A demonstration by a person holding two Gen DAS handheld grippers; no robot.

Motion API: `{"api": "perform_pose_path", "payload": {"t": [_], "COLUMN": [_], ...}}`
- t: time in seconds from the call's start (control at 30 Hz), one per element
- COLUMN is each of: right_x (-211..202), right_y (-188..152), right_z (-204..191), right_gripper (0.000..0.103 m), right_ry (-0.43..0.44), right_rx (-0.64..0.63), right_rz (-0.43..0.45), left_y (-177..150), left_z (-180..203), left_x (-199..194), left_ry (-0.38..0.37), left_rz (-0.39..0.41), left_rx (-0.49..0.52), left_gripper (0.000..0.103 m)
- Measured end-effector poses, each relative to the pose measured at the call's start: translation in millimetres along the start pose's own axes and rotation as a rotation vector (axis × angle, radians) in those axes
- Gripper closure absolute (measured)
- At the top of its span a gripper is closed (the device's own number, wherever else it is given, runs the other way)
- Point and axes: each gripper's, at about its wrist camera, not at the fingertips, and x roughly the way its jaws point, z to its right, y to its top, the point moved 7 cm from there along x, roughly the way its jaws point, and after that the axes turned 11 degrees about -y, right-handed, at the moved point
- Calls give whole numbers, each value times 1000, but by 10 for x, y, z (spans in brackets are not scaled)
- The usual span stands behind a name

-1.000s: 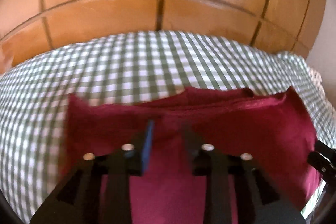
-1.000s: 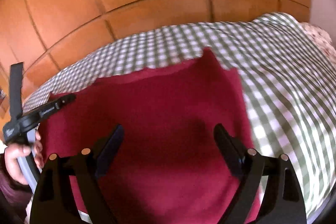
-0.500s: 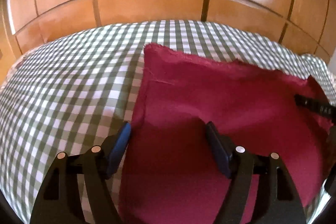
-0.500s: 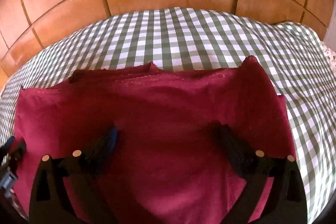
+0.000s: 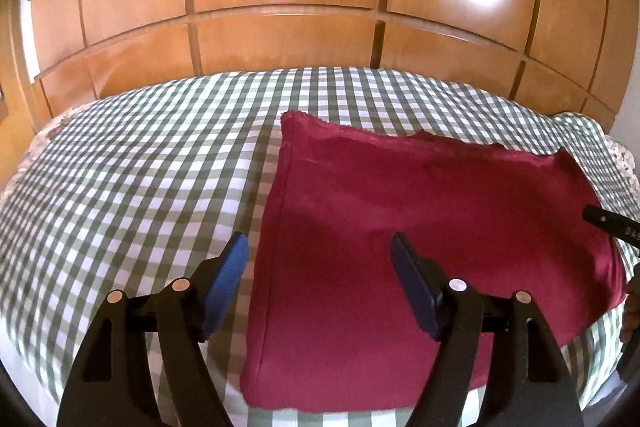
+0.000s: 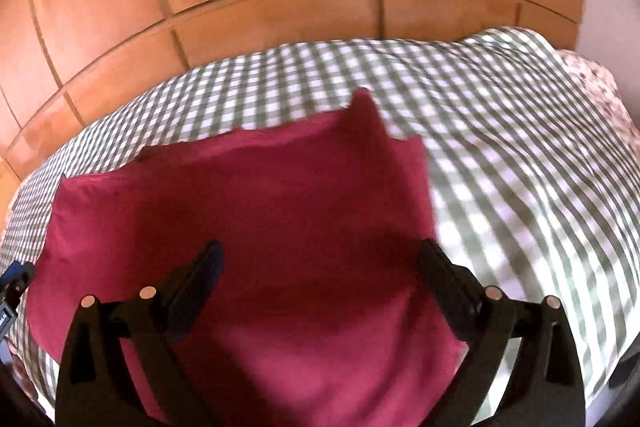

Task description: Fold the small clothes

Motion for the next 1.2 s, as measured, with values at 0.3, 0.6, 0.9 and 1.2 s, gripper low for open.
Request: {"api": "perform_pose_path", "payload": {"t": [0.3, 0.6, 0.9, 1.2], "right_x": [18, -90, -24, -94], "right_y": [-246, -394, -470, -573], "right_z": [405, 476, 484, 469], "right_gripper": [7, 22, 33, 20], "right_ry": [-14, 63, 106, 191], "right_rx": [99, 142, 170, 153], "right_rz": [-61, -75, -118, -118], "left_y": [-205, -332, -578, -455], "left_z": [42, 4, -276, -179], "left_x": [-119, -181, -102, -438], "left_ry": [1, -3, 40, -27], "left_rz": [-26, -44, -125, -8], "left_rx": [11, 3, -65, -63], "left_gripper": [26, 26, 26, 26]}}
